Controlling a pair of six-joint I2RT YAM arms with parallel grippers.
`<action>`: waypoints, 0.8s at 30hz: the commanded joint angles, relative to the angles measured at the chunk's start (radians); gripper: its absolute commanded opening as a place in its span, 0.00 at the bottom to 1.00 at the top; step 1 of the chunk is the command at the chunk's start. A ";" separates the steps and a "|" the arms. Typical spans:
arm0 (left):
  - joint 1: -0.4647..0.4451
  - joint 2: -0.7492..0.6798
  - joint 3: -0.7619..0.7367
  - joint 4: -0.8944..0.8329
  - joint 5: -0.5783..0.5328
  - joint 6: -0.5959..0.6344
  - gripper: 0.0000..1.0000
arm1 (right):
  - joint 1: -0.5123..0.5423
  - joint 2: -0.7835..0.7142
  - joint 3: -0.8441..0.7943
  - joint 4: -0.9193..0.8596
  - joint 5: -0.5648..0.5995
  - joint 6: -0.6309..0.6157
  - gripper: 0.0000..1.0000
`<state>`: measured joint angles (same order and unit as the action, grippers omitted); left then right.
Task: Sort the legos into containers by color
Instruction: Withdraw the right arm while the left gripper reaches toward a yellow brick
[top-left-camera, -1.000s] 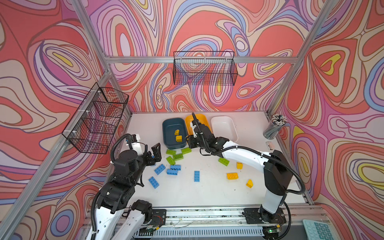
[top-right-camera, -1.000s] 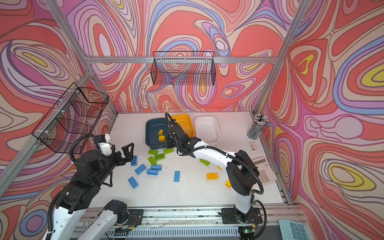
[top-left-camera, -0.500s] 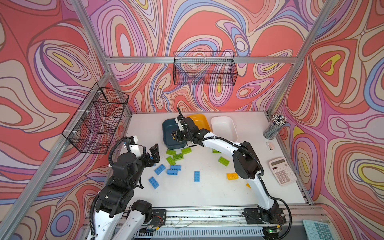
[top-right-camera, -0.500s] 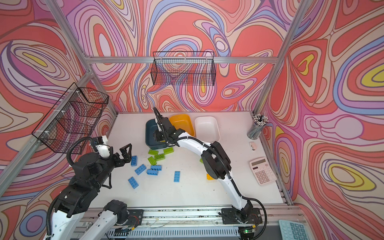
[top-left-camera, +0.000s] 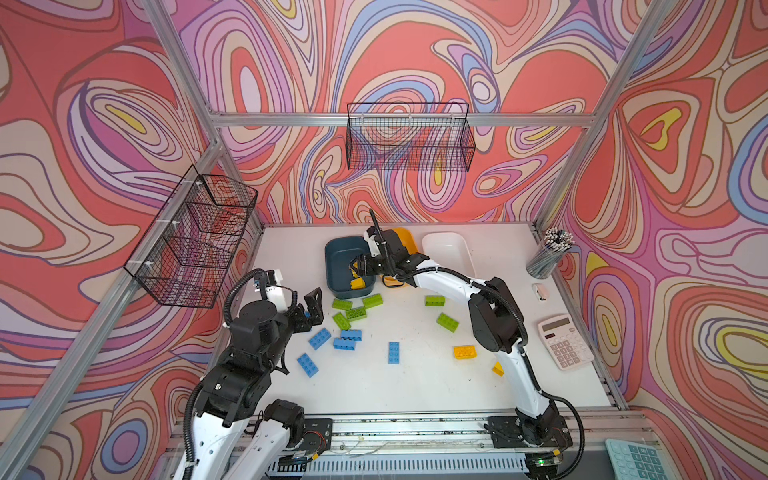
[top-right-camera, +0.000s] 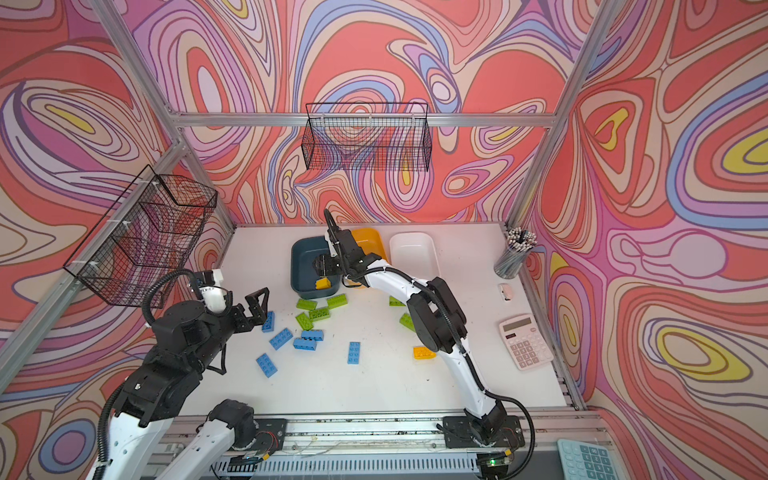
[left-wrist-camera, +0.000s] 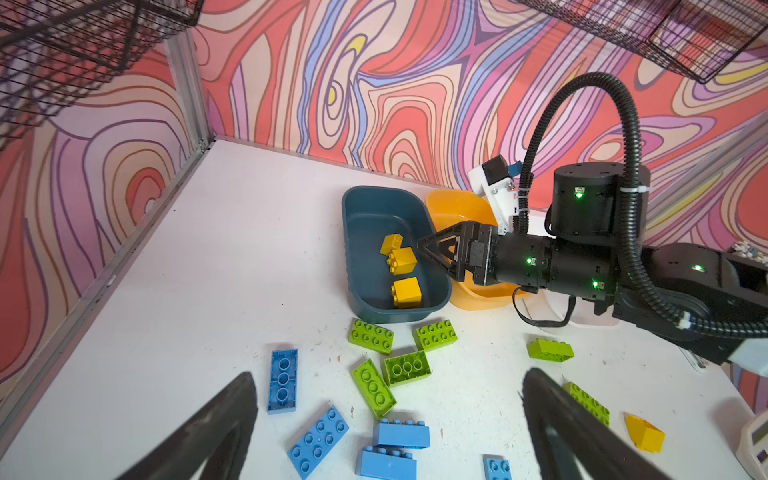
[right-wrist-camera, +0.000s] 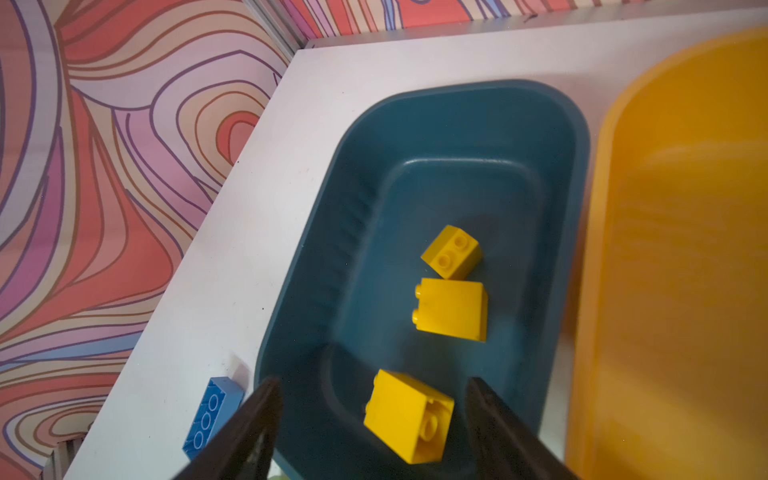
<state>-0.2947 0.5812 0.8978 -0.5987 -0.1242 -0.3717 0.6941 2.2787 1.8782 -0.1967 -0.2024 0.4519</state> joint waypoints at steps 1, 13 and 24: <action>-0.004 0.029 -0.024 0.041 0.102 0.037 0.98 | -0.026 -0.114 -0.069 0.065 -0.028 -0.004 0.74; -0.195 0.270 0.025 0.038 0.152 0.102 0.96 | -0.225 -0.598 -0.667 0.326 -0.145 0.056 0.77; -0.540 0.639 0.139 0.052 0.017 0.187 0.97 | -0.500 -1.028 -1.169 0.448 -0.190 0.168 0.95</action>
<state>-0.7635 1.1400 1.0027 -0.5640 -0.0616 -0.2451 0.2493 1.2930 0.7742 0.2066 -0.3660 0.5648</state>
